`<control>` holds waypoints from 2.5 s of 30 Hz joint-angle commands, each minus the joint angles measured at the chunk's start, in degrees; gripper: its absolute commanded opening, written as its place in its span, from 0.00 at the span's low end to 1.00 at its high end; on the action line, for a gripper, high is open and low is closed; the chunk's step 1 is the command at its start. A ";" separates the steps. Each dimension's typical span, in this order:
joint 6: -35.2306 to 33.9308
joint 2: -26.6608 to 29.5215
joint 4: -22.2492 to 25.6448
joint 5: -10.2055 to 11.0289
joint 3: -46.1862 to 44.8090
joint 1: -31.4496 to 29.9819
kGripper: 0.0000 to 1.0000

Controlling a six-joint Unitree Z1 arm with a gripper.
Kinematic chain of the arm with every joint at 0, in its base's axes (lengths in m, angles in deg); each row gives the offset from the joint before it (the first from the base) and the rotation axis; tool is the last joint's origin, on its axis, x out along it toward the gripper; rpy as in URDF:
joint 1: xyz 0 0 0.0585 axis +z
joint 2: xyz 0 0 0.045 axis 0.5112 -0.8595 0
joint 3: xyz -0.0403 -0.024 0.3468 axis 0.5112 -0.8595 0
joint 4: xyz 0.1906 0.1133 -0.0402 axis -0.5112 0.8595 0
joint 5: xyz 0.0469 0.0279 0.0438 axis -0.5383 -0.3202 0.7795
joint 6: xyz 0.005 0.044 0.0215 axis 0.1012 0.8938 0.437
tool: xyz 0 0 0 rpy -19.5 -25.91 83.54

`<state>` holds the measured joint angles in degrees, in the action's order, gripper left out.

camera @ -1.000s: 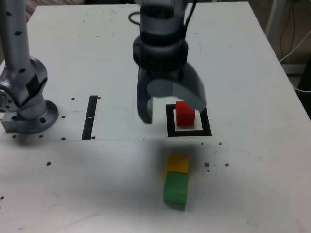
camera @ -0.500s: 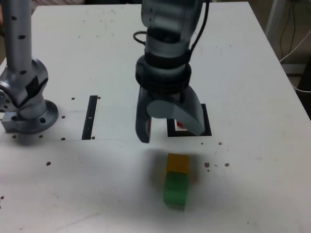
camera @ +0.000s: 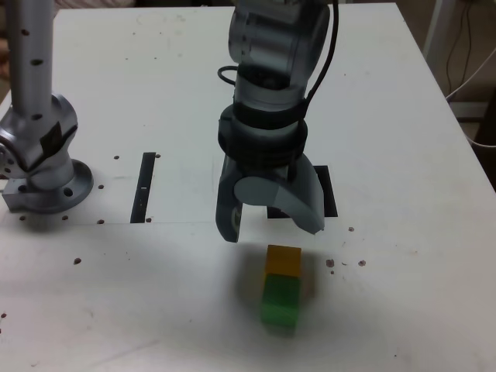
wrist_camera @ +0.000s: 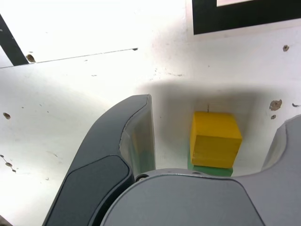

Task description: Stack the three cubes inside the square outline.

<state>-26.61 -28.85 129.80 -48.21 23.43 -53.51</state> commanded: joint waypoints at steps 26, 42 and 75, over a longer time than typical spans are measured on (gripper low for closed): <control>-0.94 -4.19 -4.64 -0.05 -0.01 -1.55 0.85; -1.81 -4.84 -7.15 -0.93 -1.36 -2.10 0.58; -1.54 -0.33 -5.65 0.37 -0.91 -0.88 0.33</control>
<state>-28.32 -29.89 123.43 -48.09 22.03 -54.64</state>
